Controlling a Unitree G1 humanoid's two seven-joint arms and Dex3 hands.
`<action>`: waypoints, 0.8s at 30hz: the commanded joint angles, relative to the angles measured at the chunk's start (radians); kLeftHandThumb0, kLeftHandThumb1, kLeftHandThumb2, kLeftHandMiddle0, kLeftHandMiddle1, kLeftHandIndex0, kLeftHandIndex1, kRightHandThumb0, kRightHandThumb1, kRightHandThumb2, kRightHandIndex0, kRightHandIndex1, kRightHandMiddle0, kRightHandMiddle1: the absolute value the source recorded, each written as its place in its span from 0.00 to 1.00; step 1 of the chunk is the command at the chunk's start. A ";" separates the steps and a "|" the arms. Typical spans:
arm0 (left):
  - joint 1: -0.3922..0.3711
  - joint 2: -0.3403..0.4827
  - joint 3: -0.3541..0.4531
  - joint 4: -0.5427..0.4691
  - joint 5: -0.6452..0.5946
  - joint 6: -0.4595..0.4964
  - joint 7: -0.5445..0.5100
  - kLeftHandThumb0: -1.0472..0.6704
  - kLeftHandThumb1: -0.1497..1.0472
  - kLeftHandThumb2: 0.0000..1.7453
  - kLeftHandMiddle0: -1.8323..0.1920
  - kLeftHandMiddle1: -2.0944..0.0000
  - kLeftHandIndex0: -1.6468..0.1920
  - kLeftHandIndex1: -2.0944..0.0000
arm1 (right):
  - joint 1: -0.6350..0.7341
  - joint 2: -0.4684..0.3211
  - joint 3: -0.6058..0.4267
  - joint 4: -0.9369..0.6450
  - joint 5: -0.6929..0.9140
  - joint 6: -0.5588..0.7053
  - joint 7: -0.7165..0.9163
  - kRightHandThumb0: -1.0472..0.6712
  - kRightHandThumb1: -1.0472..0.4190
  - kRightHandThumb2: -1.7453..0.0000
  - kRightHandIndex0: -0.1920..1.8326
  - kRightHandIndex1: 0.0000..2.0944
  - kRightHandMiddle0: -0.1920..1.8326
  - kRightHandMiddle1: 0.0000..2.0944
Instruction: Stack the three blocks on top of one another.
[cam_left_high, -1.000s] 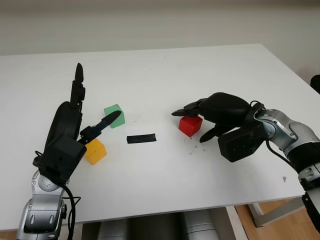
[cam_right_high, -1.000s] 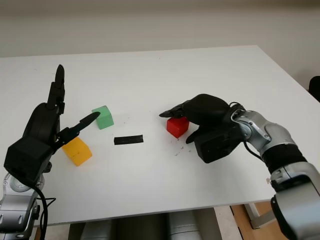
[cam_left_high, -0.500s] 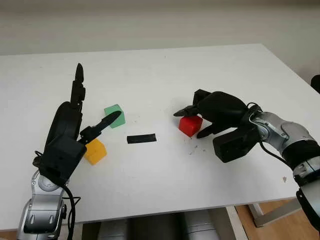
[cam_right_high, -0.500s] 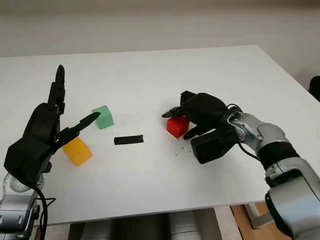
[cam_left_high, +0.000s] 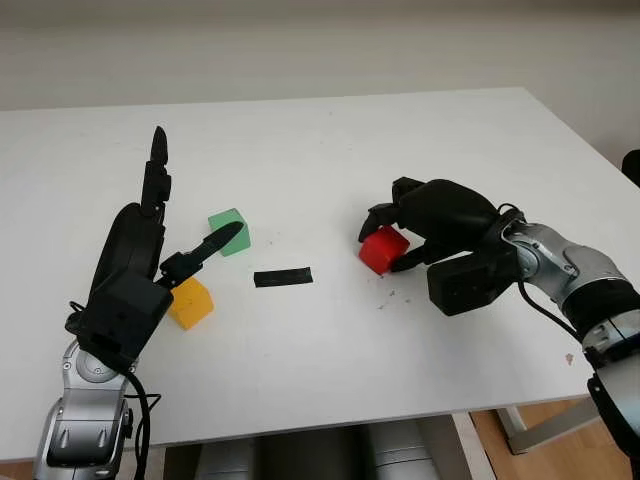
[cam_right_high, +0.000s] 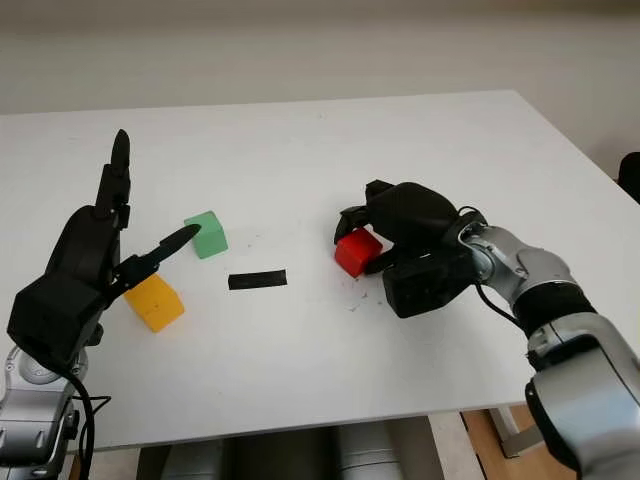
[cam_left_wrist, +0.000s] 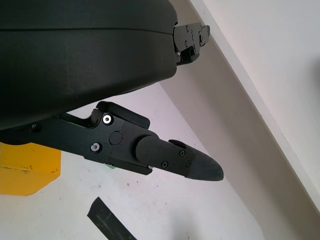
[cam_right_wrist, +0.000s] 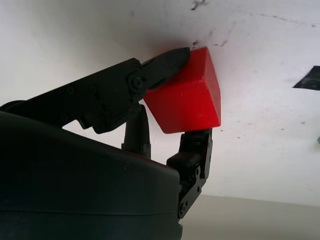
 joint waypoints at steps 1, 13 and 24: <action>0.005 0.005 0.005 -0.020 0.005 -0.003 0.001 0.25 1.00 0.05 1.00 1.00 1.00 1.00 | 0.002 0.013 -0.022 0.000 0.031 -0.012 0.013 0.45 0.08 0.97 0.29 0.80 0.32 0.59; 0.012 -0.004 -0.001 -0.030 0.010 0.004 0.007 0.25 1.00 0.04 1.00 1.00 1.00 1.00 | 0.061 0.116 -0.158 -0.058 0.332 0.120 0.296 0.44 0.07 0.97 0.30 0.81 0.28 0.67; 0.013 -0.008 -0.004 -0.031 0.015 0.002 0.009 0.25 1.00 0.05 1.00 1.00 1.00 1.00 | 0.198 0.177 -0.217 -0.393 0.395 0.364 0.326 0.41 0.08 0.97 0.40 0.82 0.29 0.73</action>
